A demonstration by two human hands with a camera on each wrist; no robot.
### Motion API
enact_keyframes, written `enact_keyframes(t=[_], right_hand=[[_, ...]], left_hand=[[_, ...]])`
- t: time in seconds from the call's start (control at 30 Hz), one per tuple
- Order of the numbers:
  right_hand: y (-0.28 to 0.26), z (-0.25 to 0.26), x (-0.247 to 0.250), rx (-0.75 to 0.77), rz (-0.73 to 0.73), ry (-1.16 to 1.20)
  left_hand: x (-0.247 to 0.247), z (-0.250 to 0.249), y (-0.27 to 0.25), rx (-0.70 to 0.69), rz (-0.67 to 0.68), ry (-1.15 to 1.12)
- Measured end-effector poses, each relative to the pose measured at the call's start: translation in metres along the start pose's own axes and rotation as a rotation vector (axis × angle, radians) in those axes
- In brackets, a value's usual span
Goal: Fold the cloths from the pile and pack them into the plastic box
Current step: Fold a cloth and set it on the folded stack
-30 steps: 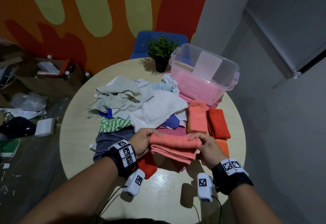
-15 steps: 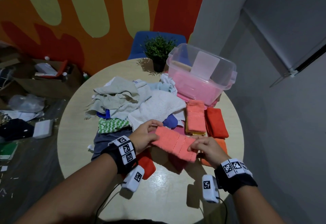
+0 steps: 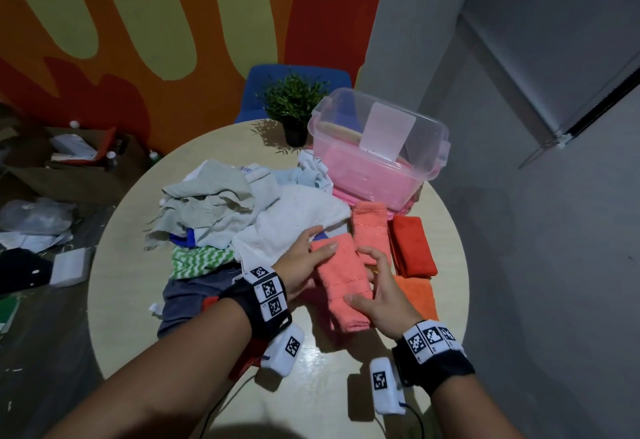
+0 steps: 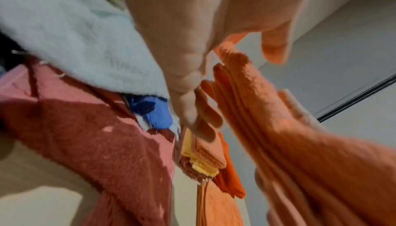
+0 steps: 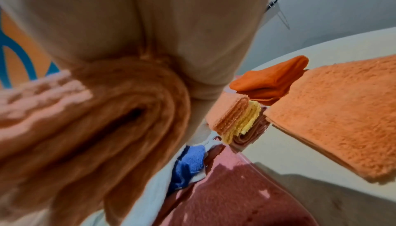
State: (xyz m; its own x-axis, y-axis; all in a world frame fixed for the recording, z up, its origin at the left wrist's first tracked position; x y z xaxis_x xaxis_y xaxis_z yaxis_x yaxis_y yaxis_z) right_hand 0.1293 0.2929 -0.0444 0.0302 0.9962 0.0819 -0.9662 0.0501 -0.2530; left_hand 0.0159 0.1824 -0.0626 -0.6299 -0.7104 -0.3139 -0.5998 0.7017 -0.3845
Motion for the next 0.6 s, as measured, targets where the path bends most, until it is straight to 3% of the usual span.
enact_keyframes(t=[0.1, 0.2, 0.4, 0.53, 0.6], right_hand=[[0.004, 0.008, 0.008, 0.025, 0.022, -0.087], [0.010, 0.011, 0.024, 0.002, 0.003, -0.155], [0.050, 0.014, 0.084, -0.028, -0.235, -0.174], [0.079, 0.011, 0.099, -0.064, -0.261, -0.138], [0.093, 0.005, 0.103, -0.127, -0.264, -0.289]], left_hand=[[-0.021, 0.014, 0.008, 0.051, 0.078, -0.043], [-0.026, 0.007, 0.022, -0.032, -0.018, 0.081], [-0.049, 0.015, 0.049, 0.056, -0.040, 0.055], [-0.040, 0.008, 0.064, -0.010, -0.209, 0.226], [-0.035, 0.012, 0.075, 0.011, -0.239, 0.299]])
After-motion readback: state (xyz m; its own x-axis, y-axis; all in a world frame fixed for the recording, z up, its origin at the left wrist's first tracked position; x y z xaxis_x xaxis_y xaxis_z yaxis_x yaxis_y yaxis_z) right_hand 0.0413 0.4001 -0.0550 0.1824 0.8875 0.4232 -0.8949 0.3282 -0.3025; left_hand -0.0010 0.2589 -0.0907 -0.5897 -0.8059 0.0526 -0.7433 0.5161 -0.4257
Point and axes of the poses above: each hand's wrist, its own y-axis towards the middle knuckle, its own x-axis out of the back of the hand, z = x × y, the point moved 8 cm from there along y, towards the middle knuckle, and after that the axes turned 7 degrees about z, right-handed, at the moved point
